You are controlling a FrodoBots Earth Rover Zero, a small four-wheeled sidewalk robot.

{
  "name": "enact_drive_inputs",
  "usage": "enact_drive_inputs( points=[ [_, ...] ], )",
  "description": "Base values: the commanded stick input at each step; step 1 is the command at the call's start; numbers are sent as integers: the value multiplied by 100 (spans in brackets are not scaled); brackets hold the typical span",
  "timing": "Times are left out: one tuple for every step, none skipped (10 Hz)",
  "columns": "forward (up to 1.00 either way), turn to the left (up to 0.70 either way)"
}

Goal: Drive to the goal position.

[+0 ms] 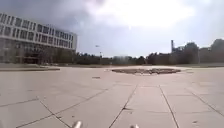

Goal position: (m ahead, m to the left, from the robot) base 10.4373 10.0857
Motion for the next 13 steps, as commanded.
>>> enact_drive_inputs(
  points=[
    [70,-1],
    [70,-1],
    [70,-1],
    [70,-1],
    [70,-1],
    [70,-1],
    [70,-1],
    [70,-1],
    [70,-1],
    [70,-1],
    [70,-1],
    [70,-1],
    [70,-1]
  ],
)
